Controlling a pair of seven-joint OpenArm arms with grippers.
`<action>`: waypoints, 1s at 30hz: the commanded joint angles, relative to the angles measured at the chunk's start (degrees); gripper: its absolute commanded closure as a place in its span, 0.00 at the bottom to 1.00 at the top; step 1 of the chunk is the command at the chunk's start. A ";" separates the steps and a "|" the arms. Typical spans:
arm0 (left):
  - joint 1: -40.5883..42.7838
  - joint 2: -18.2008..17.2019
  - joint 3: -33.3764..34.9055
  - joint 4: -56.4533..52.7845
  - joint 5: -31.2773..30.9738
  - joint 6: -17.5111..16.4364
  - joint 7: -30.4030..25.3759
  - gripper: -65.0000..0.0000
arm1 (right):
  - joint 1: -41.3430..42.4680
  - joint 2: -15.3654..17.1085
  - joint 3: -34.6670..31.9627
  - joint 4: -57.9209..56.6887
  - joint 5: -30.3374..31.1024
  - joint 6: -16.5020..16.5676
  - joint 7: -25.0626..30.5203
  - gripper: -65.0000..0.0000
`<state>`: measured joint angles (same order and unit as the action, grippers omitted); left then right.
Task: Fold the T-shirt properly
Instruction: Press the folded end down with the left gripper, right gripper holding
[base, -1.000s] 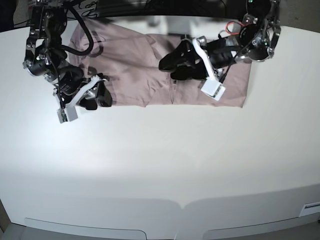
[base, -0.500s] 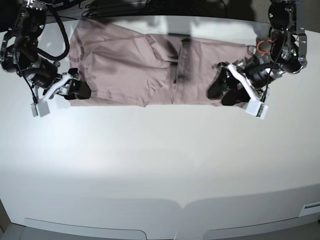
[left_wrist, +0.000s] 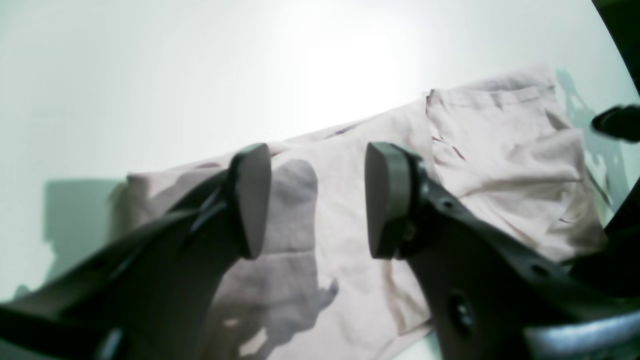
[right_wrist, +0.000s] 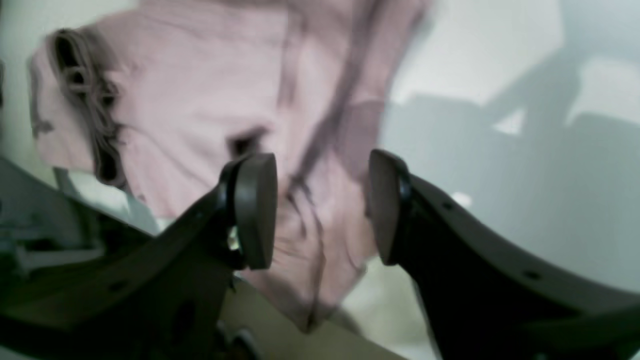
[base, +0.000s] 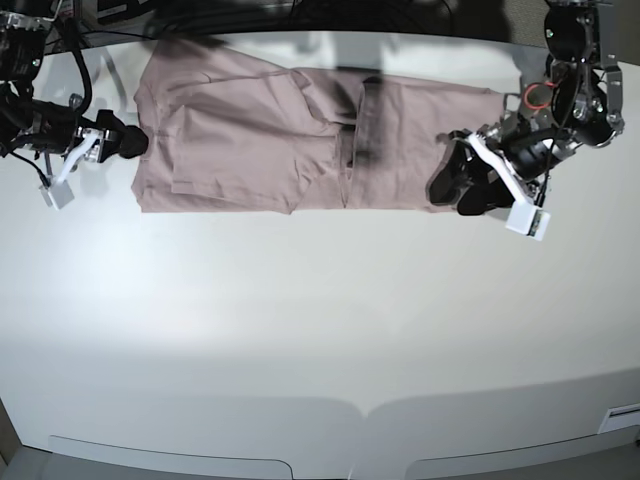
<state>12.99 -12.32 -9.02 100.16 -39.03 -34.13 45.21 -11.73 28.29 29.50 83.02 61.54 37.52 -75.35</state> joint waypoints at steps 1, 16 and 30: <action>-0.63 -0.26 -0.28 1.20 -1.42 -0.46 -1.14 0.54 | 0.50 1.38 0.33 -0.59 1.09 0.11 0.33 0.53; -0.63 -0.24 -0.28 1.18 -1.46 -0.46 -1.55 0.54 | 0.63 0.72 -2.27 -14.23 1.05 2.48 4.87 0.53; -0.63 -0.26 -0.28 1.20 -1.44 -0.46 -1.53 0.54 | 0.61 0.74 -23.19 -14.32 1.07 2.48 7.48 0.53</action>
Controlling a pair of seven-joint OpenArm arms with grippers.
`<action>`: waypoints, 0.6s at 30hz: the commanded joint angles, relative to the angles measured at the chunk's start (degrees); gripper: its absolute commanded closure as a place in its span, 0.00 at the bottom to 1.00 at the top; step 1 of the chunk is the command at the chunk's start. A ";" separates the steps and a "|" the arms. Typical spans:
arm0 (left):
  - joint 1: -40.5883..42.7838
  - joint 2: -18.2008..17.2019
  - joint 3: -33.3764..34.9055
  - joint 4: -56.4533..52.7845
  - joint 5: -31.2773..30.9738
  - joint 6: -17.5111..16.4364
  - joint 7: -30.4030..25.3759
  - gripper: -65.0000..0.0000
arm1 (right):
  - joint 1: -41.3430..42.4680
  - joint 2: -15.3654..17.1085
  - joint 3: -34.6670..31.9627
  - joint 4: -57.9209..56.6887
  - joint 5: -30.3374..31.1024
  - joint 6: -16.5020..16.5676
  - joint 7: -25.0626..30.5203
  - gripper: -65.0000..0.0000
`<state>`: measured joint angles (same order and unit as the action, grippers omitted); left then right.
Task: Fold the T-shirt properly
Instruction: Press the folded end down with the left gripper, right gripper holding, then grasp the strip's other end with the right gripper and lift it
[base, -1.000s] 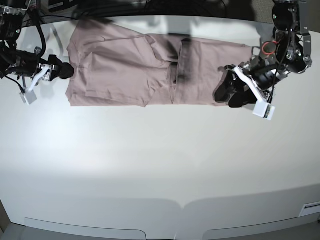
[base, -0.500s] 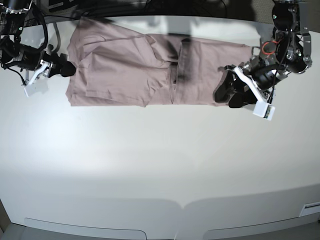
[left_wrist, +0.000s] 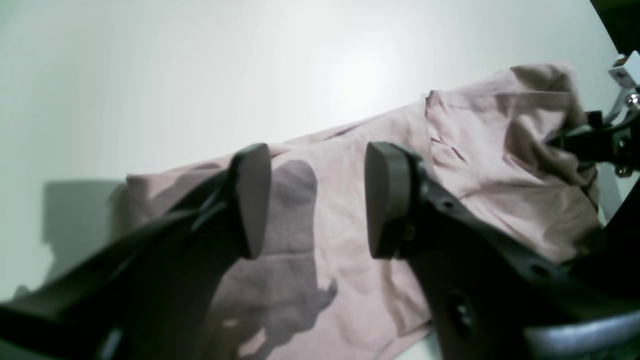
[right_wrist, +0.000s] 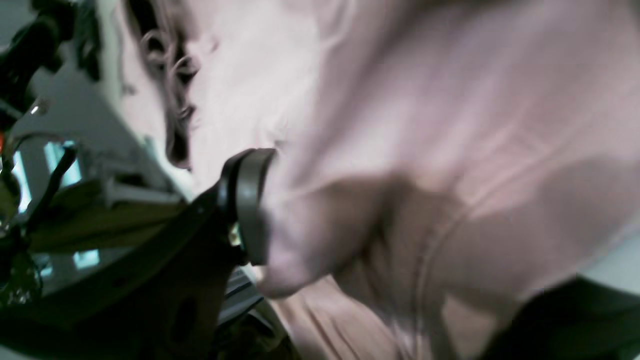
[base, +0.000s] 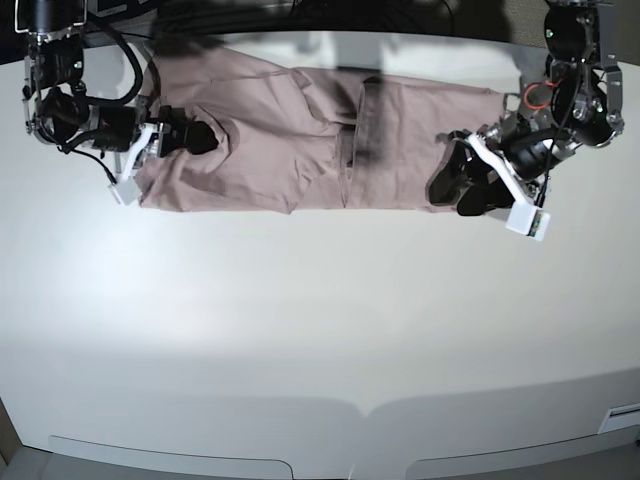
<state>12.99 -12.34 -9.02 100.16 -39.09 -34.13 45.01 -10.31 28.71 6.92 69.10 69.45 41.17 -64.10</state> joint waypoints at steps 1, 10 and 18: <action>-0.63 -0.24 -0.28 1.18 -1.38 -0.46 -1.33 0.54 | -0.81 0.35 -1.40 -0.39 -6.84 -1.17 -3.54 0.53; -0.63 -0.24 -0.28 1.18 -1.38 -0.46 -1.29 0.54 | -0.81 0.92 -1.95 -0.39 -7.78 -1.17 3.93 0.97; -0.63 -0.26 -0.28 1.18 -1.36 -0.46 0.09 0.54 | -0.79 6.84 0.63 -0.33 -9.14 -1.17 11.28 1.00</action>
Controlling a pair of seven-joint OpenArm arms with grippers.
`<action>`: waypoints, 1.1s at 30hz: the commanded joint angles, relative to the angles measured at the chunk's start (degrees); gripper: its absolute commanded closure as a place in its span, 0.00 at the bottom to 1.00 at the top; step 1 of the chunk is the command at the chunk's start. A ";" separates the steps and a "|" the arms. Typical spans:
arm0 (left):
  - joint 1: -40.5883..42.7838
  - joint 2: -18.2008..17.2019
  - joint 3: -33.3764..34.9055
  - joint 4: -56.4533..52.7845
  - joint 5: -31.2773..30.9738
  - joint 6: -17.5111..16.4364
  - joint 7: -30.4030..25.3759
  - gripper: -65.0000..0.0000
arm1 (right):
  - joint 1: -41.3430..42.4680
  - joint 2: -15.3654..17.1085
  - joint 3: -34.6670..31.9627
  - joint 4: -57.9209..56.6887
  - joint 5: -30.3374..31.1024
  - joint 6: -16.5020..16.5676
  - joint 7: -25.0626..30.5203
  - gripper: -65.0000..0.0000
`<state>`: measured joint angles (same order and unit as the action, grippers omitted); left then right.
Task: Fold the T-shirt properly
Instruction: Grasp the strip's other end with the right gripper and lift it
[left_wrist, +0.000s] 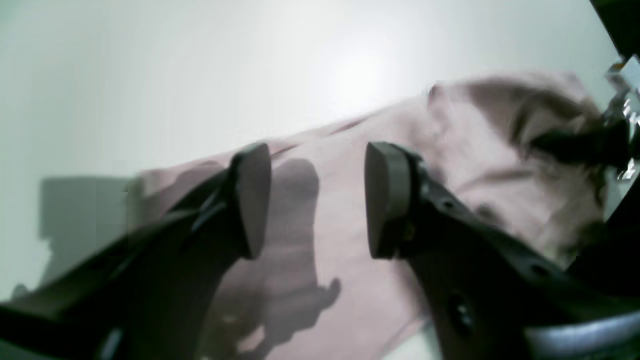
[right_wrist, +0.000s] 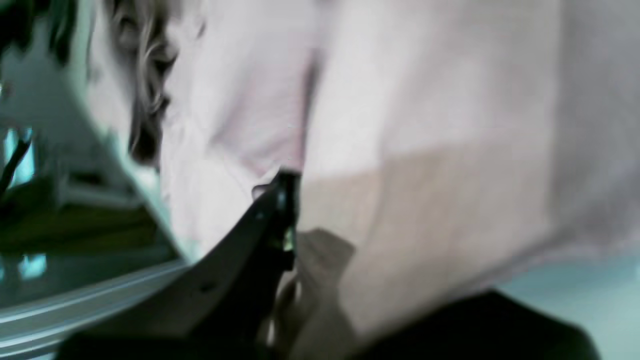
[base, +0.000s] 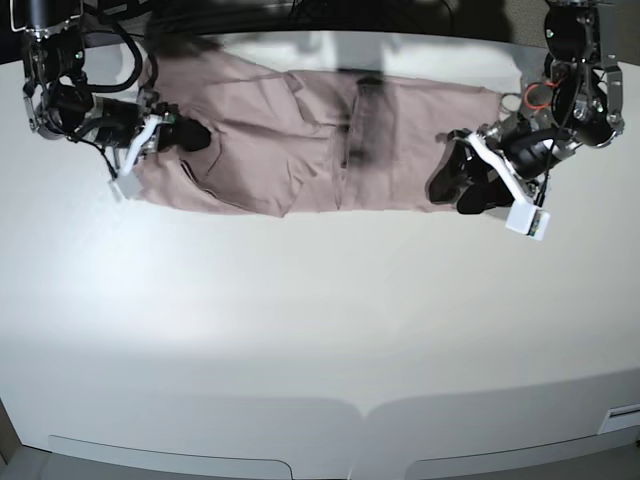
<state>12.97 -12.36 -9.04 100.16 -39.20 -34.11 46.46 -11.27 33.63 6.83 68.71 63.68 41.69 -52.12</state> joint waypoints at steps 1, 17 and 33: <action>-0.61 -0.22 -0.26 1.18 -1.25 -0.48 -1.27 0.54 | 0.15 2.95 1.95 0.07 -3.41 -1.69 -0.74 1.00; -0.61 -0.22 -0.26 1.18 -1.27 -0.48 -0.83 0.54 | 0.00 0.66 13.31 18.80 2.58 -1.69 -13.57 1.00; -0.59 -0.24 -0.26 1.20 -1.29 -0.50 -0.83 0.54 | 3.50 -21.90 6.80 40.04 -7.45 -3.82 -13.40 1.00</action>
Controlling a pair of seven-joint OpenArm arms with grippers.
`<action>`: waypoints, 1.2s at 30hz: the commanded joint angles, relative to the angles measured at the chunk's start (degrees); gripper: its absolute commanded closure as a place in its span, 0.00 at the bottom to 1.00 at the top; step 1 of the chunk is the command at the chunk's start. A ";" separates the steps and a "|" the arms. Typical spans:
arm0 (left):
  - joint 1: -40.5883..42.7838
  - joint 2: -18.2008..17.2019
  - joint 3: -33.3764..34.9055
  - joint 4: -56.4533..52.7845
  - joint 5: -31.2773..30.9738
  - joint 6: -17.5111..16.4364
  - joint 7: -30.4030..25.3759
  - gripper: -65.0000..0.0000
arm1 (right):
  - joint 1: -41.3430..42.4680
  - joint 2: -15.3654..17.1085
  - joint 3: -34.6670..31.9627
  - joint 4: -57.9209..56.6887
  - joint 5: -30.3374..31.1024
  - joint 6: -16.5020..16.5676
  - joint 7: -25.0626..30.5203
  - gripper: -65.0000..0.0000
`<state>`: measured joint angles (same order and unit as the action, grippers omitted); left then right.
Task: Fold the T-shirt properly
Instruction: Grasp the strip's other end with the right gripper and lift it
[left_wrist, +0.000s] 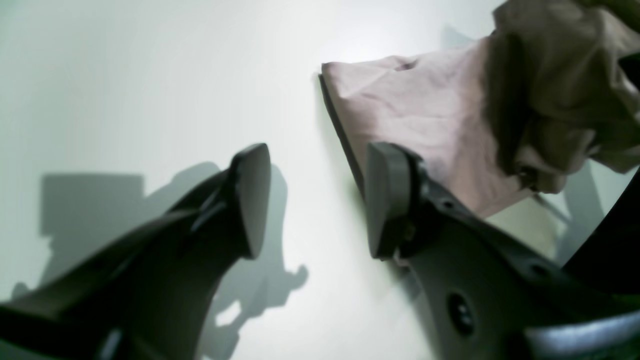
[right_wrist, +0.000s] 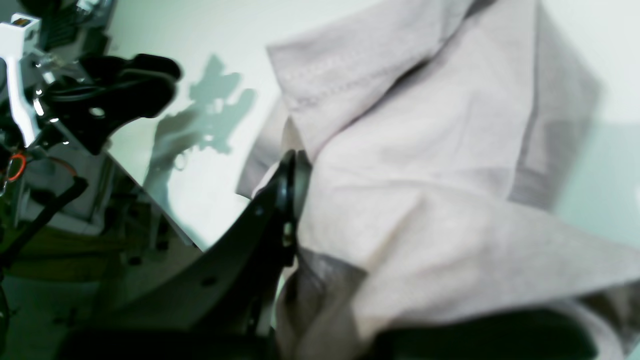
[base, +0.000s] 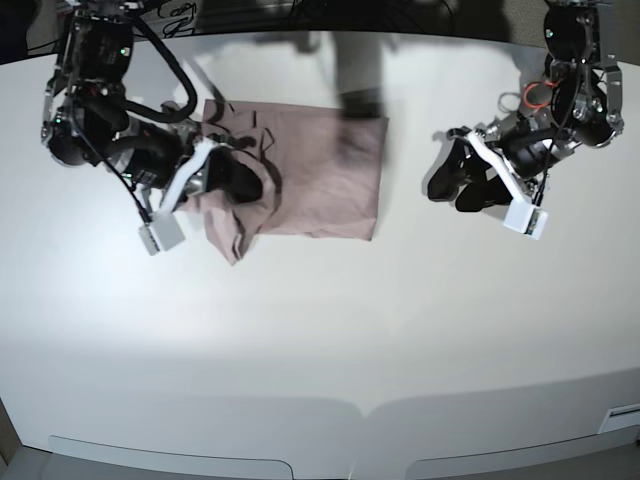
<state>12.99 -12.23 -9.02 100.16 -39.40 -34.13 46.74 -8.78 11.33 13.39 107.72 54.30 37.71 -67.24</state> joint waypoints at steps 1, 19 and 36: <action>-0.61 -0.35 -0.28 1.20 -1.09 -0.48 -1.11 0.54 | 1.62 -0.66 -1.40 1.03 0.17 -0.02 2.36 1.00; -0.61 -0.37 -0.28 1.18 -1.07 -0.66 0.48 0.54 | 5.44 -16.52 -20.55 -7.58 -18.29 -6.25 12.37 0.93; -0.66 -13.07 -0.37 1.20 -6.64 -0.39 -1.38 0.54 | 10.95 -20.33 -23.30 -11.76 -4.81 -6.12 8.28 0.62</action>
<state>12.97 -24.69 -9.02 100.36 -45.06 -34.48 46.52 1.10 -8.38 -9.61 95.02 47.72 31.05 -59.99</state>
